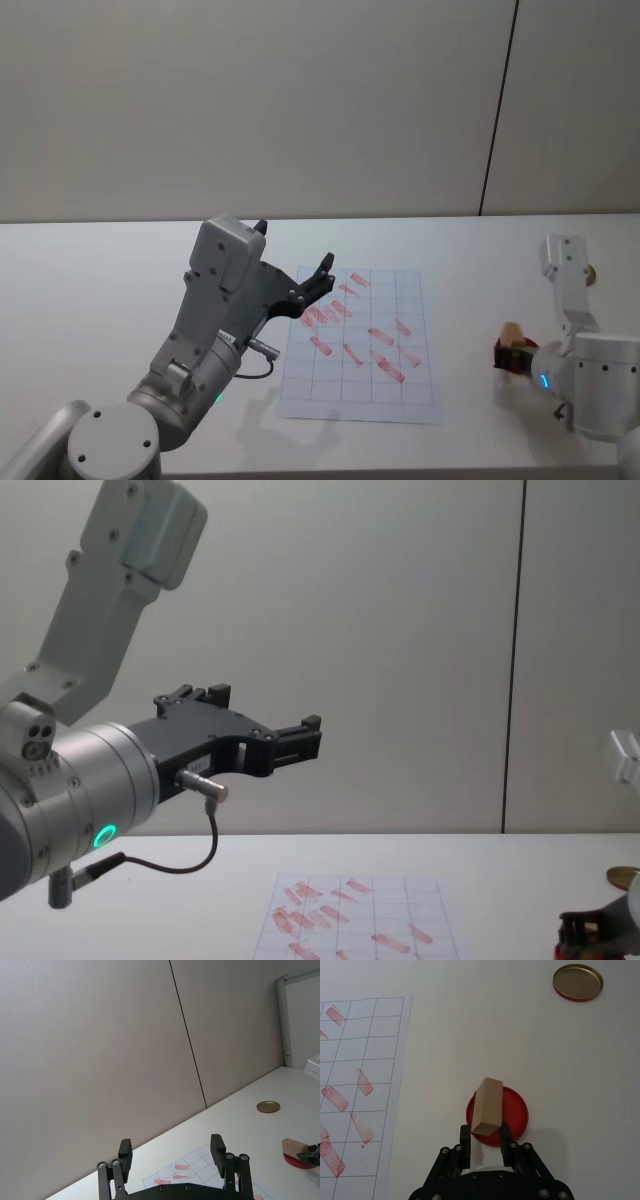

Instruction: Use the one hand to pick up the stamp and affix it onto the A4 paper.

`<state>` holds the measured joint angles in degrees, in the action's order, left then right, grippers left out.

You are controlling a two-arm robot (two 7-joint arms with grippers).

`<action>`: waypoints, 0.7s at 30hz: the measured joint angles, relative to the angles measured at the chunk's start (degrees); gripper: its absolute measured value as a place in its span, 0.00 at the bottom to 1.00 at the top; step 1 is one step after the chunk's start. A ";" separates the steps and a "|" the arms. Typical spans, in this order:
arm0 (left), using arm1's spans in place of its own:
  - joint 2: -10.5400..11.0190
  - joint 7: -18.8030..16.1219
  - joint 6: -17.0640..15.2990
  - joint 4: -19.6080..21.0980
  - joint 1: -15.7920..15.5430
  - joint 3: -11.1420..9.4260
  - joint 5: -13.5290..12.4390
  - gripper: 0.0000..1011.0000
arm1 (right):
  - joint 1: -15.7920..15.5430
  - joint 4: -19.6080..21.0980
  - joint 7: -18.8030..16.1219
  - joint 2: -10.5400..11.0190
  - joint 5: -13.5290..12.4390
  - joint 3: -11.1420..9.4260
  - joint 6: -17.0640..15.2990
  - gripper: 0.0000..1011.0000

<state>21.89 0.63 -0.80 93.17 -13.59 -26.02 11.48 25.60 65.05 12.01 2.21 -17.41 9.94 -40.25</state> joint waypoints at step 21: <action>0.00 0.00 0.00 0.00 0.00 0.00 0.00 0.98 | 0.57 -0.36 0.42 -0.27 0.90 -0.91 1.03 0.93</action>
<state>21.89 0.63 -0.80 93.18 -13.59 -26.02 11.48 26.17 64.68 12.43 1.94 -16.51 9.03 -39.22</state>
